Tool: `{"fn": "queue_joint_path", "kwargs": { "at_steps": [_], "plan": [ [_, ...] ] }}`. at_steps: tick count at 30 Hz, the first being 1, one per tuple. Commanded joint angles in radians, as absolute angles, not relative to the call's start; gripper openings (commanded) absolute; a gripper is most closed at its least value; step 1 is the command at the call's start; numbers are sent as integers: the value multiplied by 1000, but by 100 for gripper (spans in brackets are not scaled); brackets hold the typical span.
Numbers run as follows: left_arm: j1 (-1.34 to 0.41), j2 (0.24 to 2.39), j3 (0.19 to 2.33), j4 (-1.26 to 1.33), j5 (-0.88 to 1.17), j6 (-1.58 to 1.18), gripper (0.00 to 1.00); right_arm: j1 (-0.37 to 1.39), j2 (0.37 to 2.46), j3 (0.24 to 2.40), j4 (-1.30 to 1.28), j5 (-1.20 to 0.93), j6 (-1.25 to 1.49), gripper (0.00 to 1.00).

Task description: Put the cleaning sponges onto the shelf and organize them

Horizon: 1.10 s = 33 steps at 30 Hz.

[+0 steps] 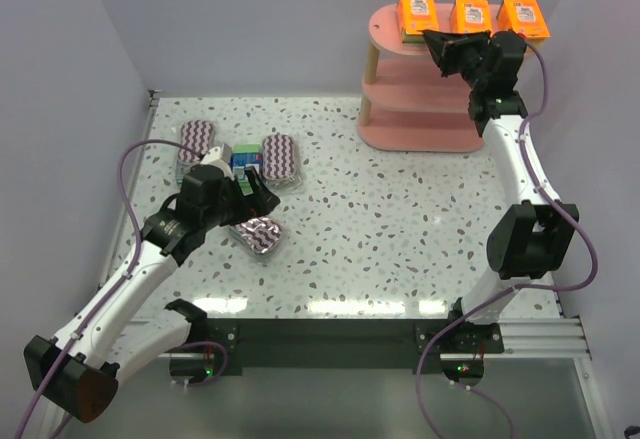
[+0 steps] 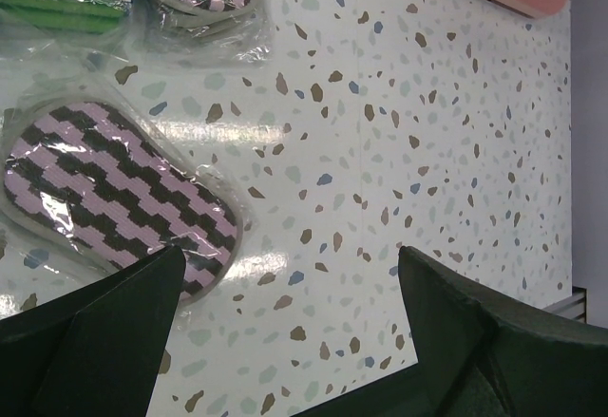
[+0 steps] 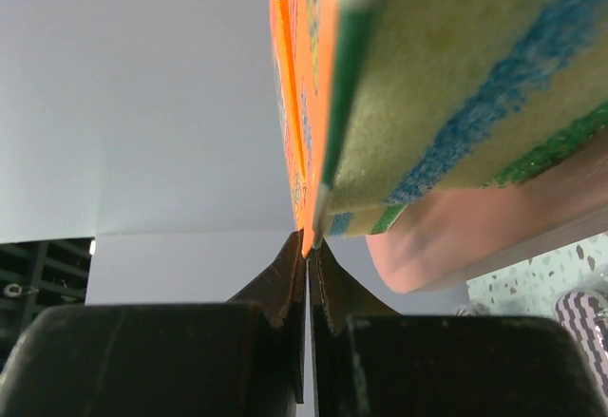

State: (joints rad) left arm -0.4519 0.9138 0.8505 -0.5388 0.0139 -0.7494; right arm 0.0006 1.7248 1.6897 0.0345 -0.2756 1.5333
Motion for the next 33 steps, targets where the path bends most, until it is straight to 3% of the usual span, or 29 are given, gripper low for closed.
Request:
{"fn": "queue_joint_path", "kwargs": {
  "at_steps": [1,9,11,14,15,19,26,33],
  "plan": [
    [-445,913,831,-505,3,-770,100,3,1675,1692,58,-347,1540,0],
    [-445,925,831,-495,12,-776,100,2,1644,1692,31,-333,1537,0],
    [-445,919,831,-500,9,-778,100,2,1635,1687,23,-328,1534,8],
    [-445,914,830,-500,8,-781,100,2,1617,1672,26,-333,1534,29],
    [-445,910,831,-502,8,-785,100,3,1611,1669,25,-334,1535,41],
    [-446,904,834,-502,5,-787,100,3,1577,1655,5,-337,1522,60],
    [-445,914,871,-534,-49,-772,100,2,1461,1574,3,-402,1484,75],
    [-348,1004,815,-551,-62,-701,100,6,1252,1441,-375,-541,1115,79]
  ]
}}
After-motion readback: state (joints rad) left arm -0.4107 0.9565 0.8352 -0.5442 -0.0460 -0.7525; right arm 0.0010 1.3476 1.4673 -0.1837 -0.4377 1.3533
